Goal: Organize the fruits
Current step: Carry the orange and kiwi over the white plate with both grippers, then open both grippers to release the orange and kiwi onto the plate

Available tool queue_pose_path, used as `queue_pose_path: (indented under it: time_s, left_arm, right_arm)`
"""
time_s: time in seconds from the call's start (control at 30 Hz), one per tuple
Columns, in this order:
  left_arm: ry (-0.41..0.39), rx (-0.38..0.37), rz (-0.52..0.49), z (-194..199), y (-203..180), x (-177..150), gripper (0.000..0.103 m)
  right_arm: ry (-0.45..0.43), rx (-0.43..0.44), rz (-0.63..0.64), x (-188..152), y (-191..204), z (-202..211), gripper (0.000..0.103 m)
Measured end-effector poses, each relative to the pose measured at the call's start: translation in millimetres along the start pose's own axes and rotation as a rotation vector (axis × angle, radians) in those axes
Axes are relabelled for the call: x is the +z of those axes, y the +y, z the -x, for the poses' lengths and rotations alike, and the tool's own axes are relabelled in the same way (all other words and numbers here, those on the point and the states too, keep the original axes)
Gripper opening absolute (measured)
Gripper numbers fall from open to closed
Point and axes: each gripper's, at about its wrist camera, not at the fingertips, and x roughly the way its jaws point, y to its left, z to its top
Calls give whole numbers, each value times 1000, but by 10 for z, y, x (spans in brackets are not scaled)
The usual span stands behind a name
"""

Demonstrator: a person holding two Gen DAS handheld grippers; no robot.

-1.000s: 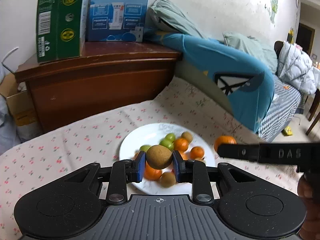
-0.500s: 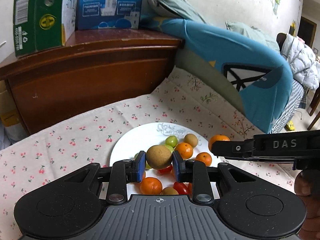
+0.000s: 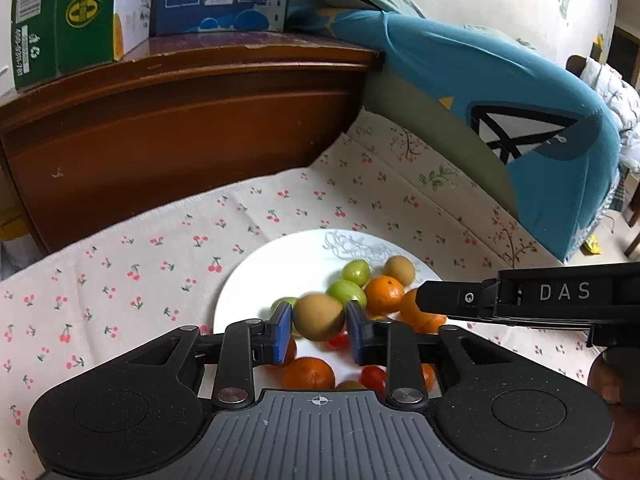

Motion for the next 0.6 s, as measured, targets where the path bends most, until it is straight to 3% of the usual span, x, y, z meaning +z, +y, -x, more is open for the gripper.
queue_pose_path:
  time_s: [0.1,0.17,0.23,0.33,0.6]
  left_arm:
    - [-4,0,-2,20,-21,20,33]
    - [-12,22,-2,52,-41,35,60]
    - [-38,50,-6,121,-63,55,73]
    - [-40,69,-10,193,-89,101,84]
    - [-6,120,22,343,-110,106,91]
  right_arm:
    - [-7,2,-8,15,-6,10,32]
    - [-7,1,-11,32,-6,14,32]
    - [-16,-16,4,40,12,33,32]
    - [-30,-23,19,57,39,84,38]
    - [-66,-80,82,50,164,219,59]
